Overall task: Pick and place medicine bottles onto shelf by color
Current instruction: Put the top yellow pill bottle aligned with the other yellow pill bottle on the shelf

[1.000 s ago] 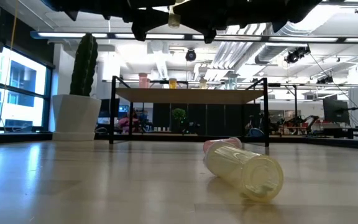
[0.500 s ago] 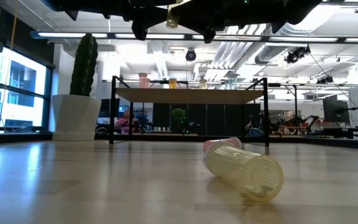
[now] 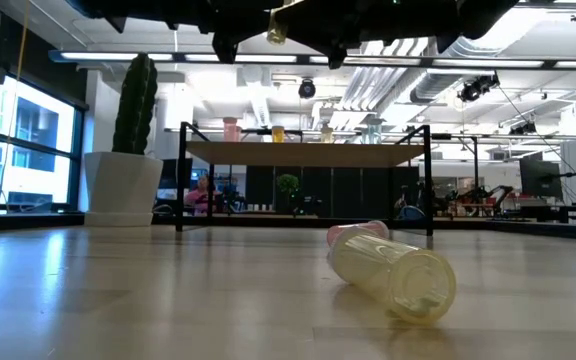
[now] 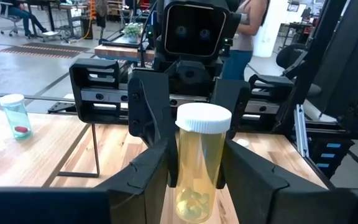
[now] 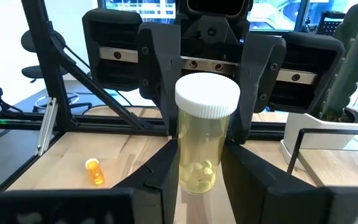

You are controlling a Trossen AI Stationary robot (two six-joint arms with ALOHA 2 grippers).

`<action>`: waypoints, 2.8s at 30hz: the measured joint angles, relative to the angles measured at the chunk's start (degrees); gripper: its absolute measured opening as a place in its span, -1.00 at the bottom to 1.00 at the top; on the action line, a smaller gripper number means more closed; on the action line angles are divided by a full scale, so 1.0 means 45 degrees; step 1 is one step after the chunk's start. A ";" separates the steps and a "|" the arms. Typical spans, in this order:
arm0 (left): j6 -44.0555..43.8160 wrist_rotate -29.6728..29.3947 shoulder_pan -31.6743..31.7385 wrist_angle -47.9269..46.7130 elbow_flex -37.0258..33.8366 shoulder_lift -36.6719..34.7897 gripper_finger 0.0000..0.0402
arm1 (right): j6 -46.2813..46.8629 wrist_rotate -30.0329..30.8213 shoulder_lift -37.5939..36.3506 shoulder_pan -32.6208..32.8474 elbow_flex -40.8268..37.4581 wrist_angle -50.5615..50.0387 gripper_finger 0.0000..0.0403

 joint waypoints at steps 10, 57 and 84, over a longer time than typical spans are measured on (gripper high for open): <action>-0.0002 0.0000 0.0000 0.0367 0.0000 0.0005 -0.38 | 0.0004 -0.0004 -0.0005 -0.0005 0.0000 0.0304 -0.50; 0.1022 -0.2048 0.0015 -0.0802 -0.0005 0.0005 -0.59 | -0.0707 0.1716 -0.3039 -0.0172 0.0005 -0.3779 -0.11; 0.1572 -0.2110 0.0539 -0.0578 0.0000 0.0753 -0.59 | -0.1231 -0.0176 -0.0899 -0.1535 0.3070 -0.6595 -0.11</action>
